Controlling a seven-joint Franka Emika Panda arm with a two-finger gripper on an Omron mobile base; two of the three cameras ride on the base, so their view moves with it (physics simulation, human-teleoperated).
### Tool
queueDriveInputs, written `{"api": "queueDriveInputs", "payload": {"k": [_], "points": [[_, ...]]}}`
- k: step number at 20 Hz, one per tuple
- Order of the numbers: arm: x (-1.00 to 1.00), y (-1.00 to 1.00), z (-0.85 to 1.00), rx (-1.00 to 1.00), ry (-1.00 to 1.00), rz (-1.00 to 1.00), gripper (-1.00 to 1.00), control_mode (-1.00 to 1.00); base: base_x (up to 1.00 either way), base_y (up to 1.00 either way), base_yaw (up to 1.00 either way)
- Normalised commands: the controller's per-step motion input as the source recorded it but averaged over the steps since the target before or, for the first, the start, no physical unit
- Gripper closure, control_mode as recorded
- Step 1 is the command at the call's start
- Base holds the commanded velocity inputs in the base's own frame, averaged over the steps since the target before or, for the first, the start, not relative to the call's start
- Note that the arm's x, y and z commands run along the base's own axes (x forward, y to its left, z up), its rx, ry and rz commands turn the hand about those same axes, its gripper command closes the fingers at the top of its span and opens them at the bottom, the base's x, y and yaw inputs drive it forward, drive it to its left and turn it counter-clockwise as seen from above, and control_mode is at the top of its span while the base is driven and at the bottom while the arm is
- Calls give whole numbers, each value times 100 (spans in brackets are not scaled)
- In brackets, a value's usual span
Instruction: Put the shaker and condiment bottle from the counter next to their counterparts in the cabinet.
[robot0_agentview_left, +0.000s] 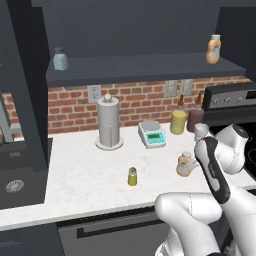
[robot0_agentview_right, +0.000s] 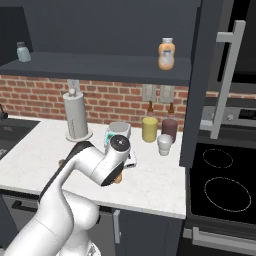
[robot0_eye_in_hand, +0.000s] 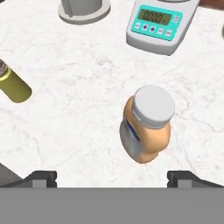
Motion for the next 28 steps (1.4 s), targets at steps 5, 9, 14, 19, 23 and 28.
{"api": "queueDriveInputs", "payload": {"k": [5,9,14,19,23,28], "points": [[17,0,-21,0,0,1,-100,-100,0,0,0],[12,0,-16,0,0,1,-100,-100,0,0,0],[13,0,-15,0,0,1,-100,-100,0,0,0],[14,-1,-15,0,0,1,-100,-100,0,0,0],[19,-2,-14,0,0,1,-100,-100,0,0,0],[24,-4,-16,0,0,1,-100,-100,0,0,0]]}}
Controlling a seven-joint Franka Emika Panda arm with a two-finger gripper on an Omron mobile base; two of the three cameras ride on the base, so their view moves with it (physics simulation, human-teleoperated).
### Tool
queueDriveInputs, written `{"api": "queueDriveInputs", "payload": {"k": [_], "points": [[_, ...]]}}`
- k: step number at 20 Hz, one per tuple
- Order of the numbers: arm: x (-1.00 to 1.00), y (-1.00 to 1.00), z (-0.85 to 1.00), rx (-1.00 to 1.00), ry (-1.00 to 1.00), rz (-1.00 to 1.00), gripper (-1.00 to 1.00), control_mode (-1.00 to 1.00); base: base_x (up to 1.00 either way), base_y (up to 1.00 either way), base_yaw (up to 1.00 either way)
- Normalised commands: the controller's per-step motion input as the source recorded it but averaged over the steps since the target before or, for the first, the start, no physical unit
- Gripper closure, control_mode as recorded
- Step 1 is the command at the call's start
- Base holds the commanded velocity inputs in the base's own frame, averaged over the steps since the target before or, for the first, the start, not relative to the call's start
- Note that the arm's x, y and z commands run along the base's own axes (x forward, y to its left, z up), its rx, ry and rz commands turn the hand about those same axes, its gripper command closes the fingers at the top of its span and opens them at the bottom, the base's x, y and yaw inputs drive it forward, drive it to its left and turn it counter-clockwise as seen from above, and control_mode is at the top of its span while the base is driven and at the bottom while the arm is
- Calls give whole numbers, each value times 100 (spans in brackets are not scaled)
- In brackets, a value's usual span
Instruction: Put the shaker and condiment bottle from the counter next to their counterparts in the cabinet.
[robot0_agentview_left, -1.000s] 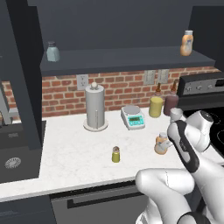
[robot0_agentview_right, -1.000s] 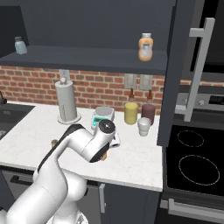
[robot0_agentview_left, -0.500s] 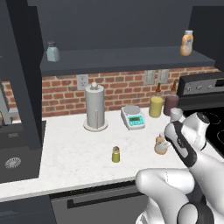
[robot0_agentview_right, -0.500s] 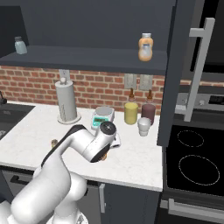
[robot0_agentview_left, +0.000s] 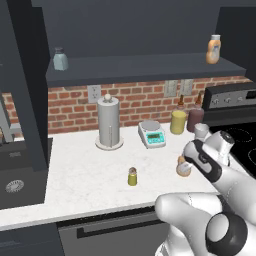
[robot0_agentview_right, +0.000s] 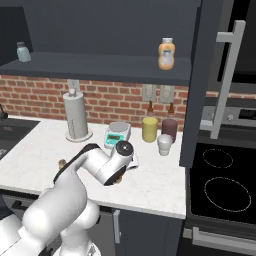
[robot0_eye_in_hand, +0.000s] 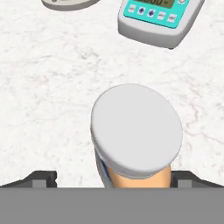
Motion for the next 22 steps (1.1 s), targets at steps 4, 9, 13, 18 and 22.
{"api": "queueDriveInputs", "payload": {"k": [4,9,13,18,22], "points": [[16,0,-20,0,0,2,-100,-100,0,0,0],[7,11,-42,0,8,4,100,-100,0,0,0],[17,0,-25,11,11,4,100,-100,0,0,0],[14,-2,2,10,0,0,100,-100,0,0,0],[16,0,52,1,-3,0,100,-100,0,0,0]]}}
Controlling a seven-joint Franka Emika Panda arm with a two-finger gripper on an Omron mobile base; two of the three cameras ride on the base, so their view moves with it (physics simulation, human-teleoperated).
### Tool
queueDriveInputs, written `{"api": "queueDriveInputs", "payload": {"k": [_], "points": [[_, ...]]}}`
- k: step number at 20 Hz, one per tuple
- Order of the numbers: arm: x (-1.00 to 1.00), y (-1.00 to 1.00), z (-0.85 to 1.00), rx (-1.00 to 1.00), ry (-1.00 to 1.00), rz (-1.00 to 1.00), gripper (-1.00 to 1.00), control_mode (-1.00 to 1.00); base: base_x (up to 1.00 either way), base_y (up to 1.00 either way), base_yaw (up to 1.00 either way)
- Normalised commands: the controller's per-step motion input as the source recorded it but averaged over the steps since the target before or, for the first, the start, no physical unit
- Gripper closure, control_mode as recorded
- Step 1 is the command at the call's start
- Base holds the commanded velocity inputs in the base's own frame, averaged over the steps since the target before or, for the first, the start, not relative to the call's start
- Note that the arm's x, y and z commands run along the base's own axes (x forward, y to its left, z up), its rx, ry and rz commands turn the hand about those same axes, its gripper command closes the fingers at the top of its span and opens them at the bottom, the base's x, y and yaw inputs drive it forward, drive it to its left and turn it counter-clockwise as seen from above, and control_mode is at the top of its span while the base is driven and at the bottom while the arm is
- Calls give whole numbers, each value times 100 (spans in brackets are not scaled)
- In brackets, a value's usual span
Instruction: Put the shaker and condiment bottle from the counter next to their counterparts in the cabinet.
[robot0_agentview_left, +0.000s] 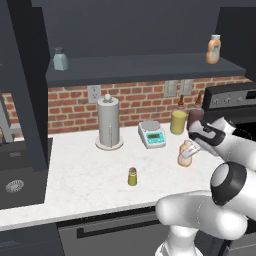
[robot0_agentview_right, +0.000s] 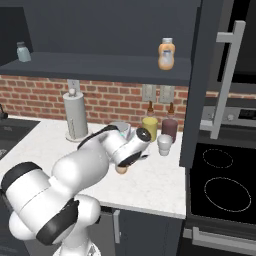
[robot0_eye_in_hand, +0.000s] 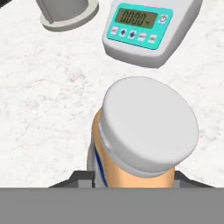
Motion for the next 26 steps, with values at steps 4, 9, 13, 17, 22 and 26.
{"api": "queueDriveInputs", "payload": {"k": [4,9,13,17,22,26], "points": [[1,19,67,-7,-13,0,100,-100,0,0,0],[-7,45,71,-20,-18,0,100,-100,0,0,0],[-16,46,61,-22,-19,0,100,-100,0,0,0],[0,25,65,-16,-11,0,100,-100,0,0,0],[0,-1,70,-1,-4,-9,100,-100,0,0,0],[0,-10,77,0,-2,-9,100,-100,0,0,0]]}}
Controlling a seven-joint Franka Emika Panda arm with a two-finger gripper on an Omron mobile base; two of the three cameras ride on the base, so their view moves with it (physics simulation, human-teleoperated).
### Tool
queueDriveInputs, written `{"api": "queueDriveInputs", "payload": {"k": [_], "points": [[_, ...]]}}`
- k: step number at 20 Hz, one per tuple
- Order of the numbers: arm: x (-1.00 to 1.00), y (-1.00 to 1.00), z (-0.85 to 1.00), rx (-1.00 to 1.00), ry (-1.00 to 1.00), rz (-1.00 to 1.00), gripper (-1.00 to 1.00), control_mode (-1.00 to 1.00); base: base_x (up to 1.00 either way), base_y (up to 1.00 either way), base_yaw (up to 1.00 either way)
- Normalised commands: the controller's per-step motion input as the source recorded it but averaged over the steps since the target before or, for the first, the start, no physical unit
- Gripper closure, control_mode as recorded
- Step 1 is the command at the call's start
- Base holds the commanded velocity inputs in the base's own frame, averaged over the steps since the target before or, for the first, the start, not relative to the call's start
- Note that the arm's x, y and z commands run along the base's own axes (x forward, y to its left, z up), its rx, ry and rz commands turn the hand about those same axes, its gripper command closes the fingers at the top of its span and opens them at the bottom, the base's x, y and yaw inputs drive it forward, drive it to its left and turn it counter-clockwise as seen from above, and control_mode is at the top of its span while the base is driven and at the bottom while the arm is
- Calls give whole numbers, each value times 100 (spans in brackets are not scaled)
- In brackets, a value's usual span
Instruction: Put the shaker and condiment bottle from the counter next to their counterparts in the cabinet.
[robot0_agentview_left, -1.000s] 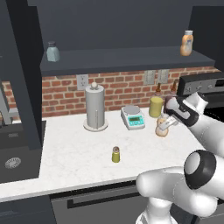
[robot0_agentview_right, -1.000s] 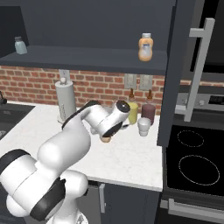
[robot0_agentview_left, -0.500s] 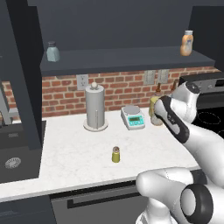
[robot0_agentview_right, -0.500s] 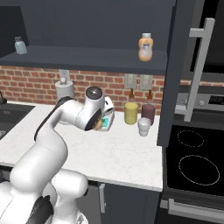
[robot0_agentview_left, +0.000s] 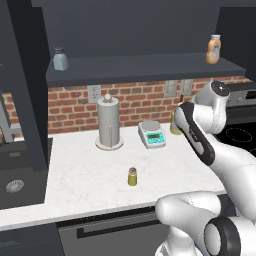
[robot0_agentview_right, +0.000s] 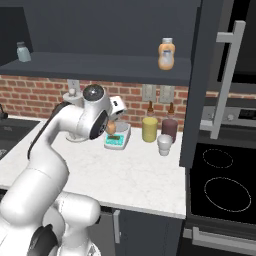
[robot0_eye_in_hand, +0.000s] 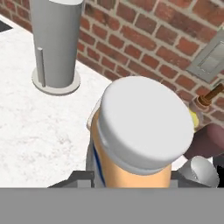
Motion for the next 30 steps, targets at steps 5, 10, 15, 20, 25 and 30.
{"api": "queueDriveInputs", "payload": {"k": [5,10,15,20,25,30], "points": [[0,-11,84,0,-1,-9,100,-100,0,0,0],[0,-16,90,0,0,-12,100,-100,0,0,0],[-1,-31,78,1,-5,-12,100,-100,0,0,0],[-19,-41,25,10,-3,-15,100,-100,0,0,0],[-22,-13,0,0,0,-2,100,-100,0,0,0],[0,-1,10,0,-5,-7,100,-100,0,0,0]]}}
